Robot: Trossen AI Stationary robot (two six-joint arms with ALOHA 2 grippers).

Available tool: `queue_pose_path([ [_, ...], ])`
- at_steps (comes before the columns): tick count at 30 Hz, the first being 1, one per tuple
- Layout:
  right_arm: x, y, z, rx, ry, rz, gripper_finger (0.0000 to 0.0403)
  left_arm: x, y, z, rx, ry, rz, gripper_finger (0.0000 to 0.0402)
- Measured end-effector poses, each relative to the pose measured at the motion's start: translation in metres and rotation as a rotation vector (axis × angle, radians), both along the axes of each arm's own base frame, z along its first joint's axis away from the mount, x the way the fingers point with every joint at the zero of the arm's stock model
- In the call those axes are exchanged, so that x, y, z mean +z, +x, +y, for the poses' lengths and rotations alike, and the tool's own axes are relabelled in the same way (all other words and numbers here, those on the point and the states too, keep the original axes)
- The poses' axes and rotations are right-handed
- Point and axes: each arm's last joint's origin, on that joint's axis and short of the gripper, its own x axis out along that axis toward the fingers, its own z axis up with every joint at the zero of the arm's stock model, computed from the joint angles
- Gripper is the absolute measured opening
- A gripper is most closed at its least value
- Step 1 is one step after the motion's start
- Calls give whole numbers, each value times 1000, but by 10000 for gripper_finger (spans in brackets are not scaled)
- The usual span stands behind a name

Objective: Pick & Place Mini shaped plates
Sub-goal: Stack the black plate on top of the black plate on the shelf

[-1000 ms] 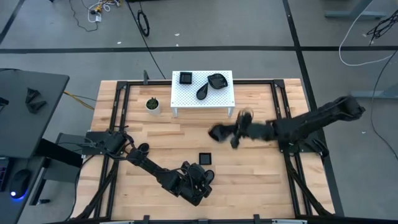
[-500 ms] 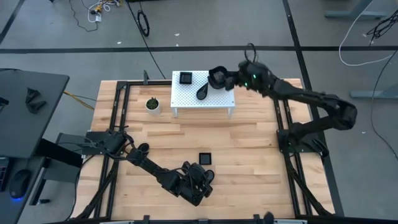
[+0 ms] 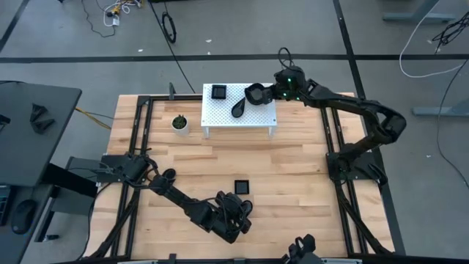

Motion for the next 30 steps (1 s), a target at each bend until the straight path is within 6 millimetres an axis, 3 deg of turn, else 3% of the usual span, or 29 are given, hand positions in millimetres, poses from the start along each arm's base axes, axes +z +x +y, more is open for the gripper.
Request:
queue_pose_path([
  [5, 13, -6, 5, 35, -54, -3, 67, 0, 0, 0, 0, -3, -3, 28],
  [9, 35, -17, 16, 80, -160, -3, 111, 0, 0, 0, 0, -3, -4, 28],
  [13, 64, -27, 47, 169, -270, -27, 141, 0, 0, 0, 1, -1, -5, 28],
  [17, 76, -35, 94, 331, -335, -53, 153, 1, 0, 1, 15, 13, -14, 28],
  [21, 55, -42, 152, 539, -333, -95, 149, 1, 0, 1, 29, 28, -22, 28],
  [25, 9, -51, 206, 712, -237, -146, 136, 2, -3, 0, 12, 56, 7, 28],
  [30, -46, -68, 262, 863, -96, -243, 114, 36, -15, 5, 50, 26, -2, 28],
])
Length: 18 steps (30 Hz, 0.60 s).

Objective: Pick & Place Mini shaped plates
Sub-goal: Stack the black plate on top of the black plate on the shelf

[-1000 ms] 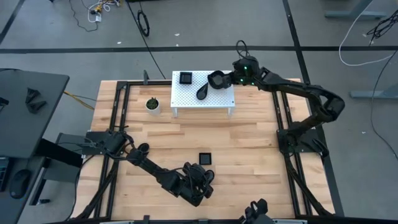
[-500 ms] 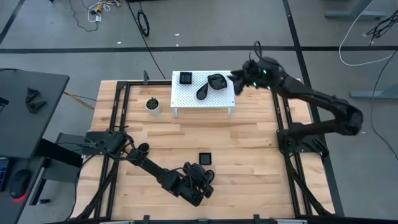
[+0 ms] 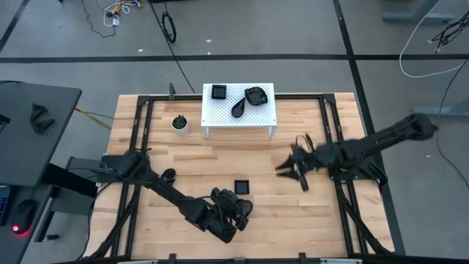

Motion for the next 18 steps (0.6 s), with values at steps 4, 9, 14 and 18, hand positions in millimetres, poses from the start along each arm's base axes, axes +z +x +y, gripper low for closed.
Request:
queue_pose_path([
  [4, -32, -17, 27, 33, 47, -43, 95, 21, -10, 7, 19, -10, 13, 28],
  [9, -62, -36, 42, -49, 75, 8, 74, 23, -24, 13, 6, -71, 167, 28],
  [14, -74, -40, 48, -96, 77, 54, 61, 12, -55, 14, 115, -176, 430, 28],
  [18, -76, -38, 50, -109, 77, 41, 57, 11, -85, 11, 283, -209, 596, 30],
])
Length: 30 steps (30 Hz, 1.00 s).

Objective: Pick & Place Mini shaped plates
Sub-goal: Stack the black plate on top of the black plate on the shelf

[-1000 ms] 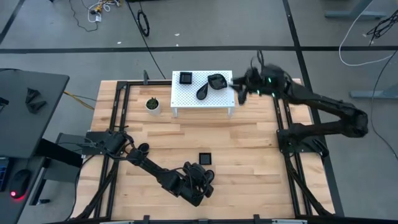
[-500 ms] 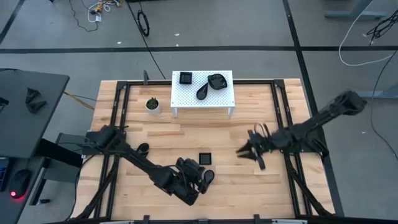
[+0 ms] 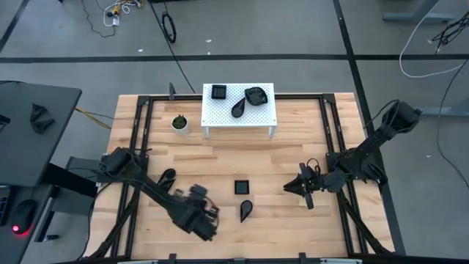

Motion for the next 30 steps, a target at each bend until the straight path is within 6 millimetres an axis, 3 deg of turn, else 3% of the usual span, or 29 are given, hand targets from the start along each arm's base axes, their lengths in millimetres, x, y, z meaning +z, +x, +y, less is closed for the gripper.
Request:
queue_pose_path([
  [5, -1, 2, 2, 1, 1, -12, 56, -1, -34, -10, 193, -17, 158, 56],
  [11, -5, 3, 3, 0, -11, 7, 56, -23, -41, -21, 207, -16, -55, 109],
  [15, -5, 4, 3, -2, -7, -1, 56, -51, -20, -8, 203, -55, -311, 137],
  [18, -5, 5, 3, -22, -13, -11, 56, -65, 0, 14, 153, -77, -405, 149],
  [21, -6, 5, 2, -46, -20, -16, 56, -66, 29, 34, 137, -112, -494, 151],
  [30, -6, 5, 2, -69, -18, -23, 56, -50, 82, 70, -11, -56, -579, 127],
])
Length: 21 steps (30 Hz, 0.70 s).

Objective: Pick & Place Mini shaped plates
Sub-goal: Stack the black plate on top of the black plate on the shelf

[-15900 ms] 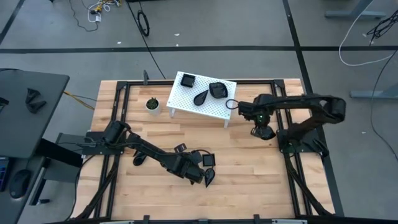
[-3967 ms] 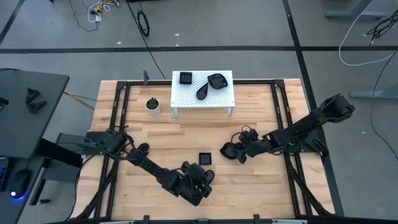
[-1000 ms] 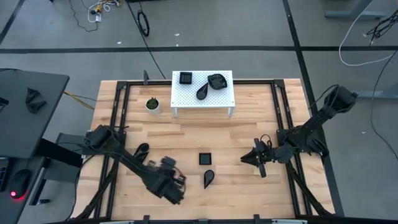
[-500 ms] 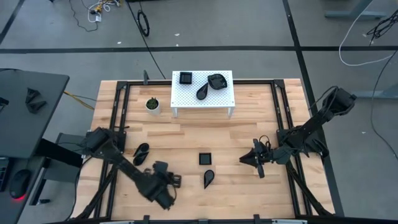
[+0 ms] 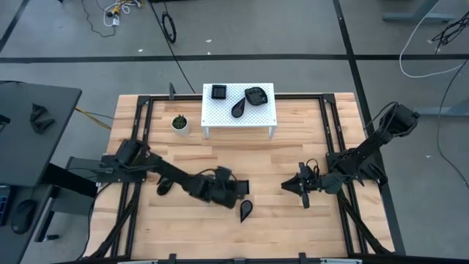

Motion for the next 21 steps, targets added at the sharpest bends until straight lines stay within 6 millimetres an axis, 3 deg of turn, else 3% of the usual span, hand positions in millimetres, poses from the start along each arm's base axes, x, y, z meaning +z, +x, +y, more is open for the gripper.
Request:
queue_pose_path([
  [8, 0, 0, 0, -18, 20, -4, 56, -3, 6, -1, -34, -24, -25, 100],
  [21, 0, 0, 0, -13, -4, -3, 56, 1, -3, -26, 14, 32, -120, 61],
])
